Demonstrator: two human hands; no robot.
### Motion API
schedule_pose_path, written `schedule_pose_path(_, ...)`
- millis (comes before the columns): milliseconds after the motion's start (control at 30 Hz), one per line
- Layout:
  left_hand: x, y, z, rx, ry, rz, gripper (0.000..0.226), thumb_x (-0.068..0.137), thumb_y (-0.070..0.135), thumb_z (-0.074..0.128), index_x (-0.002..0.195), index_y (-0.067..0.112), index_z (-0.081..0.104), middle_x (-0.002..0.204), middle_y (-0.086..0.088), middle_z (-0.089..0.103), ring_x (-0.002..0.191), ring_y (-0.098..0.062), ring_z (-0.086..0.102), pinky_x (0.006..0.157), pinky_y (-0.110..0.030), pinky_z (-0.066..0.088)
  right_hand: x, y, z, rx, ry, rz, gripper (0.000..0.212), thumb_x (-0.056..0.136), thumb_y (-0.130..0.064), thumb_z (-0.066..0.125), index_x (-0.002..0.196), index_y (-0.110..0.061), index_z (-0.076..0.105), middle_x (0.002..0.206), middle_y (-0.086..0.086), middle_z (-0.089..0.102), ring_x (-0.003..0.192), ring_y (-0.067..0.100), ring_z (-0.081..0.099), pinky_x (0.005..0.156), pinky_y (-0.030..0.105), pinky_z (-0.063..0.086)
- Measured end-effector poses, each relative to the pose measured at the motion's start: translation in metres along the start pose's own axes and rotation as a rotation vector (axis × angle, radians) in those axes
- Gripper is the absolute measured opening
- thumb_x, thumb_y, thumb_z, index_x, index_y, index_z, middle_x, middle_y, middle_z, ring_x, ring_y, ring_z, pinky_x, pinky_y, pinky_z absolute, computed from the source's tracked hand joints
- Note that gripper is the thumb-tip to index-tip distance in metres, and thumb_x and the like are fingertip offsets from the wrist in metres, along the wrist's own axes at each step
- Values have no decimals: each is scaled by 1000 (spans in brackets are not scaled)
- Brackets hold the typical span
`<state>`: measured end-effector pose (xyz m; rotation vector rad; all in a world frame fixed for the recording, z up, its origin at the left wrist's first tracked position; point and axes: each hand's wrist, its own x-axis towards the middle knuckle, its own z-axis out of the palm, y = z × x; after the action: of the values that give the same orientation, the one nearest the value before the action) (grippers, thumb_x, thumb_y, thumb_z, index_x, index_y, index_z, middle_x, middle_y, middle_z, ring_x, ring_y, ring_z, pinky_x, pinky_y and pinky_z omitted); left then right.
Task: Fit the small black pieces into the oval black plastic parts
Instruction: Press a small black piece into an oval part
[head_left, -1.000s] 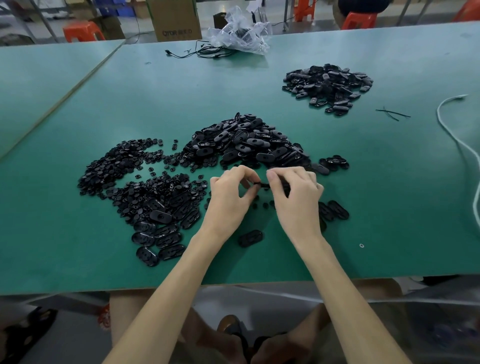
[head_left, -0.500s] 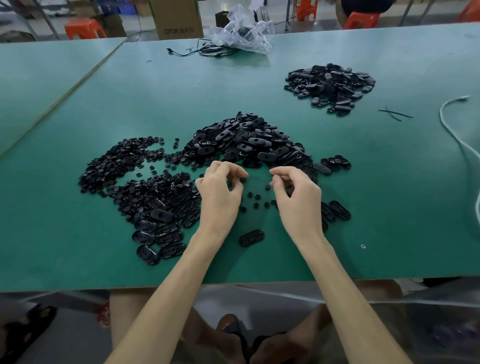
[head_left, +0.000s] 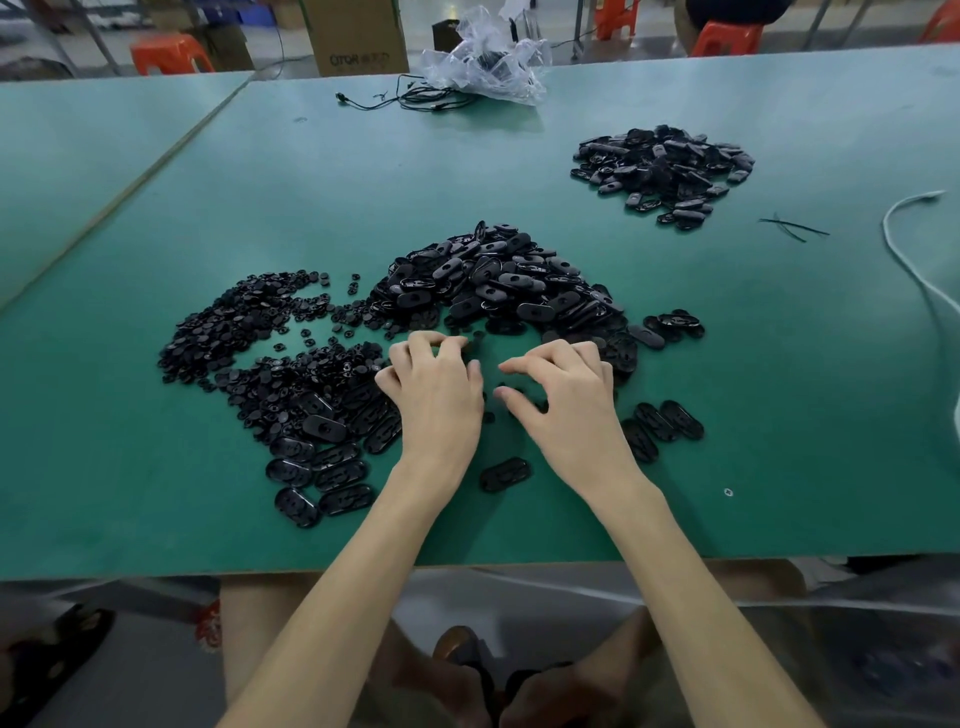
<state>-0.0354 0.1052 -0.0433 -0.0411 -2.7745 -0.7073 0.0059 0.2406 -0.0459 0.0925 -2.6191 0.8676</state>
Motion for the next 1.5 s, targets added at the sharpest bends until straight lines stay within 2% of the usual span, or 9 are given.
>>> schedule_pose_path(300, 0, 3, -3, -118, -3, 69, 18, 106, 33, 55, 115, 25, 70, 107, 5, 63, 110, -20, 46, 82, -33, 15, 0, 0, 0, -52, -26, 14, 11, 97, -25, 72, 105, -19, 77, 106, -4, 64, 112, 21, 46, 97, 36, 33)
schedule_pose_path(467, 4, -1, -6, -534, -64, 46, 5, 100, 25, 68, 102, 30, 69, 88, 21, 65, 93, -7, 62, 106, -47, 42, -1, -1, -1, -46, -24, 14, 16, 97, -24, 72, 111, -18, 75, 108, -4, 64, 113, 21, 46, 98, 35, 33)
schedule_pose_path(567, 5, -2, -7, -588, -45, 25, 8, 99, 21, 69, 105, 25, 72, 87, 20, 67, 90, 0, 62, 102, -49, 48, 1, -1, 0, -46, -37, -4, 15, 97, -25, 73, 110, -19, 76, 107, -4, 63, 112, 21, 46, 98, 34, 33)
schedule_pose_path(733, 5, -2, -6, -603, -56, 21, 10, 100, 22, 69, 108, 22, 73, 95, 10, 71, 94, -9, 64, 93, -38, 52, 1, -3, 0, -64, 23, 4, 9, 98, -23, 71, 101, -16, 76, 100, -3, 65, 106, 23, 48, 95, 36, 34)
schedule_pose_path(800, 5, -2, -5, -602, -61, 37, 9, 99, 21, 70, 108, 20, 74, 95, 8, 71, 94, -9, 63, 92, -34, 51, 1, -4, -2, 18, 118, 17, 7, 100, -22, 69, 98, -17, 74, 92, -7, 66, 100, 21, 51, 92, 33, 37)
schedule_pose_path(900, 4, 0, -7, -602, -66, 83, 9, 96, 20, 75, 105, 17, 76, 93, 10, 72, 88, 4, 62, 82, -11, 45, 3, 0, -9, 348, 202, 146, 6, 101, -21, 68, 97, -24, 72, 84, -15, 69, 97, 16, 59, 86, 20, 45)
schedule_pose_path(967, 3, 1, -8, -616, -89, 117, 11, 92, 18, 78, 103, 15, 78, 90, 11, 73, 85, 9, 62, 80, -6, 42, 3, 3, -13, 469, 244, 208, 9, 102, -21, 66, 98, -27, 72, 82, -13, 73, 95, 16, 66, 85, 26, 52)
schedule_pose_path(1300, 2, 5, -14, -761, -113, 76, 15, 87, 20, 83, 99, 19, 74, 81, 10, 72, 77, 1, 64, 69, -11, 46, 2, -1, -16, 598, 253, 210, 14, 101, -13, 67, 108, -24, 73, 96, -9, 77, 98, 11, 73, 81, 32, 55)
schedule_pose_path(1500, 2, 4, -15, -814, -111, 41, 14, 87, 20, 83, 94, 20, 70, 87, 7, 73, 78, -1, 64, 67, -11, 44, 2, -2, -19, 664, 257, 200, 12, 100, -9, 68, 104, -19, 73, 91, -10, 79, 96, 5, 75, 72, 21, 50)
